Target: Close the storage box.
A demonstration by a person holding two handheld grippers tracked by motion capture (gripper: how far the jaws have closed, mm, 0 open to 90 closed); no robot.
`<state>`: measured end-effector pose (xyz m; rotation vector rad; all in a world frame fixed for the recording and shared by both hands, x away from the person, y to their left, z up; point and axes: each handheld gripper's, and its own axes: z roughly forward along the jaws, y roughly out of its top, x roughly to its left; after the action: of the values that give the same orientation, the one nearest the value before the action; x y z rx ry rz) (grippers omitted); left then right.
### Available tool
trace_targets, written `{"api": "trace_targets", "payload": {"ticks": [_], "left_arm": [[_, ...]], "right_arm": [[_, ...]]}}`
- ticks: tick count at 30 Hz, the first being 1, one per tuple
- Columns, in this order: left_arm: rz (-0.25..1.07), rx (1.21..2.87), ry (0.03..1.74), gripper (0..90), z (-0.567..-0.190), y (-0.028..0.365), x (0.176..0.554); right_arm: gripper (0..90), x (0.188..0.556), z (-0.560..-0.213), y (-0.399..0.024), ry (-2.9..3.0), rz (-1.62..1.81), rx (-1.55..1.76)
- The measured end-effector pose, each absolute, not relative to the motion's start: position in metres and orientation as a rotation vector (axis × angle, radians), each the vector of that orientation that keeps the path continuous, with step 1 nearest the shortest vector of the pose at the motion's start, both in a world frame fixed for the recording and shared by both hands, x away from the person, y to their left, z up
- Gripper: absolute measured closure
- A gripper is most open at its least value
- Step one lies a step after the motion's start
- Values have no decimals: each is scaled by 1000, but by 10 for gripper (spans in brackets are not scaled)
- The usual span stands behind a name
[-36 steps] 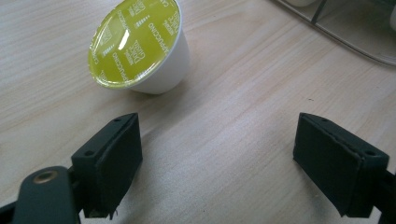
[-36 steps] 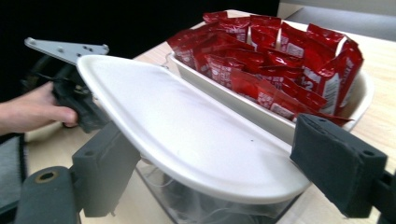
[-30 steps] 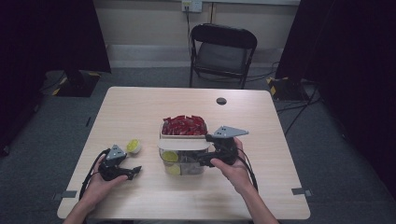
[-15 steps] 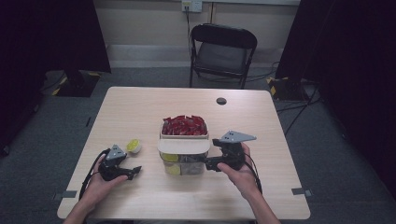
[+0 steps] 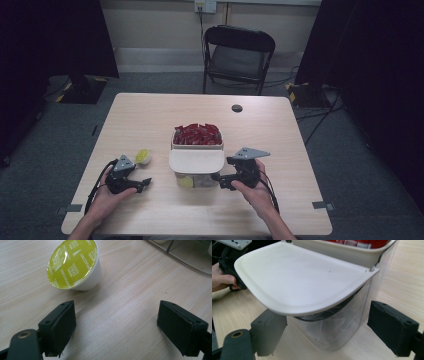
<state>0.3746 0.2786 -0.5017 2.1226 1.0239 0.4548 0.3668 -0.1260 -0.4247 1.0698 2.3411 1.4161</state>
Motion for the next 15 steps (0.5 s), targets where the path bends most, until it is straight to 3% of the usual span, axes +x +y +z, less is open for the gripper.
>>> {"api": "trace_targets", "payload": {"ticks": [15], "left_arm": [[454, 2123, 1024, 150, -502, 279, 375]], "right_arm": [[151, 364, -441, -125, 2378, 1382, 1078]]}}
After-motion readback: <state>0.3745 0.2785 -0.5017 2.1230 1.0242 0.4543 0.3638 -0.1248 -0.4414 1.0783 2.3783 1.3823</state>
